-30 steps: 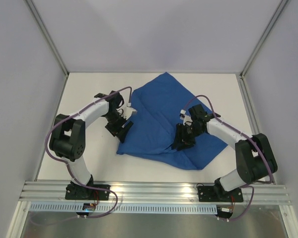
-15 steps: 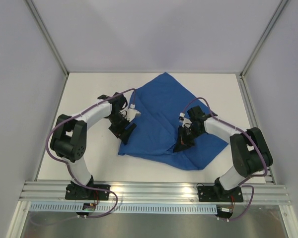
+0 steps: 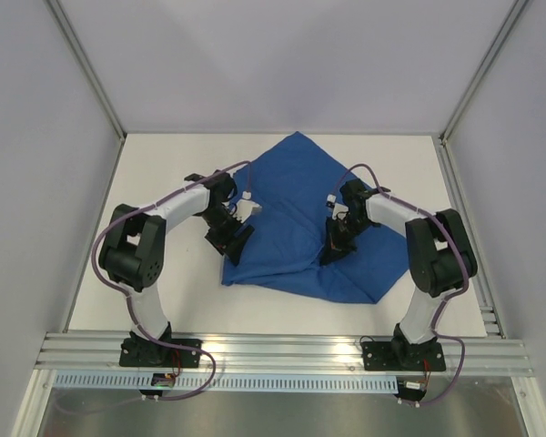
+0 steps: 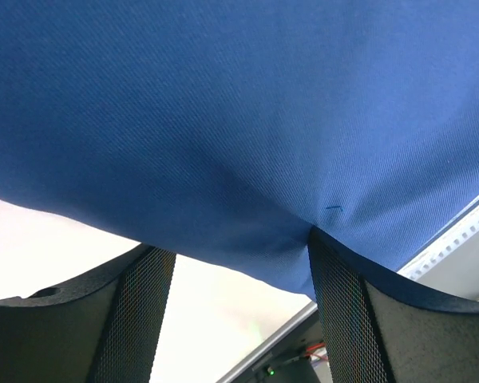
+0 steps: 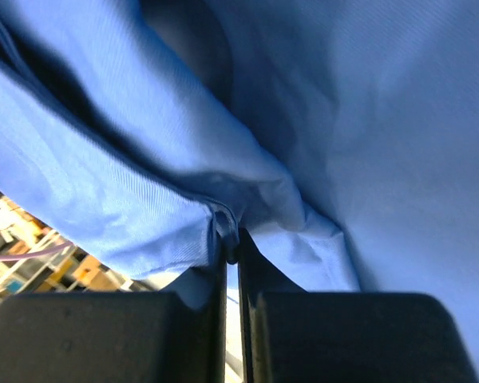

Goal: Prepare the surgical pack

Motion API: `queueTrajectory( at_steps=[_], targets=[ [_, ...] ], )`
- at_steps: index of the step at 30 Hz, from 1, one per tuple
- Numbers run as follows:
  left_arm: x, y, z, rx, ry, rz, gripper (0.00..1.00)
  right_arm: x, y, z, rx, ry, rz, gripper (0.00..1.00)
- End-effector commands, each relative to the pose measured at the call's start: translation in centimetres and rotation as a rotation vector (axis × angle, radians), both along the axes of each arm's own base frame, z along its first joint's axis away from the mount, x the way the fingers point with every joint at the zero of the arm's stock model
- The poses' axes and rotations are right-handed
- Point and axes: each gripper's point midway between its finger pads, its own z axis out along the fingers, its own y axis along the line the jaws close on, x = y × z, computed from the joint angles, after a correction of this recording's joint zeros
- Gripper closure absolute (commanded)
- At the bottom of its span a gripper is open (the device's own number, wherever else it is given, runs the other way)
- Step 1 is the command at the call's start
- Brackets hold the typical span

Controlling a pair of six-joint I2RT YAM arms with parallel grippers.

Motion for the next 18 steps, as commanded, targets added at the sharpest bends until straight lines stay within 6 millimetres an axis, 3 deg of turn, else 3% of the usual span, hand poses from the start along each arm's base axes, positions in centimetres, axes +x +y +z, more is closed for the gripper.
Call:
queueTrajectory(
  at_steps=[1, 6, 8, 12, 14, 18],
  targets=[
    [-0.8, -1.2, 0.3, -0.074, -0.034, -0.042, 0.25, 3.4, -2.5, 0.0, -0.119, -0.195, 0.021, 1.0],
    [-2.0, -0.9, 0.7, -0.094, -0.026, -0.071, 0.25, 1.1, -2.7, 0.8, -0.102, -0.159, 0.014, 0.99],
    [-2.0, -0.8, 0.8, -0.089, -0.036, -0.074, 0.25, -0.9, -3.2, 0.5, -0.111, -0.118, 0.004, 1.0],
    [-1.9, -1.0, 1.0, -0.098, -0.032, -0.066, 0.25, -2.3, -3.8, 1.7, -0.118, -0.143, -0.022, 0.97],
    [-1.9, -1.2, 1.1, -0.106, -0.028, -0.071, 0.25, -2.7, -3.8, 1.9, -0.109, -0.137, -0.032, 0.93],
    [-2.0, -1.2, 1.4, -0.11, -0.027, -0.083, 0.25, -3.2, -3.8, 2.5, -0.106, -0.126, -0.036, 0.68]
  ],
)
